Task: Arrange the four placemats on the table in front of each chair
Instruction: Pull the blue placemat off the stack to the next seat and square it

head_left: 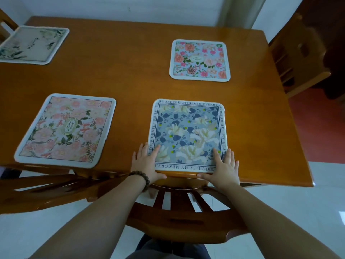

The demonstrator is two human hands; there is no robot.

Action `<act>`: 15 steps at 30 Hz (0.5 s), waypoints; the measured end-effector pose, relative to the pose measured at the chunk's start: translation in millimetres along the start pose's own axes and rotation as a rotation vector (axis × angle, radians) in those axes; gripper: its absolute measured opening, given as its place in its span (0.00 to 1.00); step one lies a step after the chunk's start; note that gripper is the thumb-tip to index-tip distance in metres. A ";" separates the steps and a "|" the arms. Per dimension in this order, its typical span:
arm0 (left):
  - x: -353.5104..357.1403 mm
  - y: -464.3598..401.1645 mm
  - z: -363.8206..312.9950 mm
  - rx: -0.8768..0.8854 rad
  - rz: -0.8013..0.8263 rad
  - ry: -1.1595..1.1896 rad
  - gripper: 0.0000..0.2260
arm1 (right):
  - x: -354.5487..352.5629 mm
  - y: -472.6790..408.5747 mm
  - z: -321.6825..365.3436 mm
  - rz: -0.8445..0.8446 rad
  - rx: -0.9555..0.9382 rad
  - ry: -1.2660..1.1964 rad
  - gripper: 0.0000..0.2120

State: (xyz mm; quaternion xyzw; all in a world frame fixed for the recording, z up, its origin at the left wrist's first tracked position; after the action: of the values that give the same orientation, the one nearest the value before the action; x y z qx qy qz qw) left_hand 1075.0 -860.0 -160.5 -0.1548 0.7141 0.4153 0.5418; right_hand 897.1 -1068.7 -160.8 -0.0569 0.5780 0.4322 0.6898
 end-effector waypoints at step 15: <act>9.2 8.5 13.9 -0.168 0.082 -0.068 0.61 | -2.9 2.6 -17.7 0.000 0.178 -0.087 0.67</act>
State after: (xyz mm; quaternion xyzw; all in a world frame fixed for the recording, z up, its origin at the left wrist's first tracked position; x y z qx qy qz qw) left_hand 1074.9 -842.2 -166.2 -0.1563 0.6635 0.5006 0.5336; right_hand 882.3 -1078.9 -162.9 0.0235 0.5837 0.3812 0.7166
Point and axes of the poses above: each hand's wrist, its own y-axis away from the middle knuckle, its own x-axis out of the palm, z = x × y, the point moved 7 cm from there along -y, towards the middle knuckle, and after that the axes turned 9 degrees about -y, right-handed, at the moved point
